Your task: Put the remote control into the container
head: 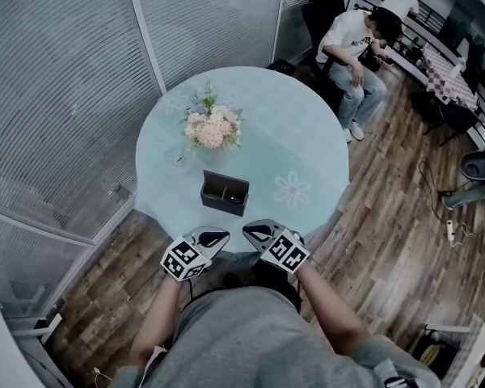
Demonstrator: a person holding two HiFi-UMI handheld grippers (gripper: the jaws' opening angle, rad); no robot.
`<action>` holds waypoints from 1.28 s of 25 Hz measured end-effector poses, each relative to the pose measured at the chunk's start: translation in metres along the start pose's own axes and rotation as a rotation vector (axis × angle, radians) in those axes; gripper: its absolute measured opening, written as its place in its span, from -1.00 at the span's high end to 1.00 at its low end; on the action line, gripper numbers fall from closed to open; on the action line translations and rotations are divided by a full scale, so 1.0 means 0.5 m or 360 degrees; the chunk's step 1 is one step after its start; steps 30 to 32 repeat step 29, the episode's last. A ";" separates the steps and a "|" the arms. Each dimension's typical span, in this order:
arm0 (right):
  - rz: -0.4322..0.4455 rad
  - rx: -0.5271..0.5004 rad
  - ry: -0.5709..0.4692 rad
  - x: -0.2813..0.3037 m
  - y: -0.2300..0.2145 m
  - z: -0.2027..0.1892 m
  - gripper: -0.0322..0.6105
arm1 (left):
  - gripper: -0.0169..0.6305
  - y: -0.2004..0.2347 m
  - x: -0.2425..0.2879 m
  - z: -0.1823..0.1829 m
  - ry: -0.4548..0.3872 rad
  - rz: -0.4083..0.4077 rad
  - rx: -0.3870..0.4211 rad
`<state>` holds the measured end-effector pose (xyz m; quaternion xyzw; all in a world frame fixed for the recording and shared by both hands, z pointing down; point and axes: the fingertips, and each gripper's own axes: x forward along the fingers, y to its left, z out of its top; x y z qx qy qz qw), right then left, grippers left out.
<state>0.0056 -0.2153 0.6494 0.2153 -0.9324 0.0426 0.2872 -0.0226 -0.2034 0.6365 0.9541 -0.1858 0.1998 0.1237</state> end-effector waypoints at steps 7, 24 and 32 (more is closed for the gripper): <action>0.0007 -0.0010 0.0035 -0.001 0.020 -0.023 0.84 | 0.95 -0.014 -0.001 -0.001 0.0001 0.0004 0.0025; 0.0017 -0.0023 0.0052 0.005 0.021 -0.026 0.85 | 0.95 0.009 -0.021 0.039 -0.0114 0.0081 -0.0022; 0.0020 -0.0006 0.0069 0.010 0.024 -0.039 0.85 | 0.95 0.015 -0.026 0.050 -0.0149 0.0089 -0.0025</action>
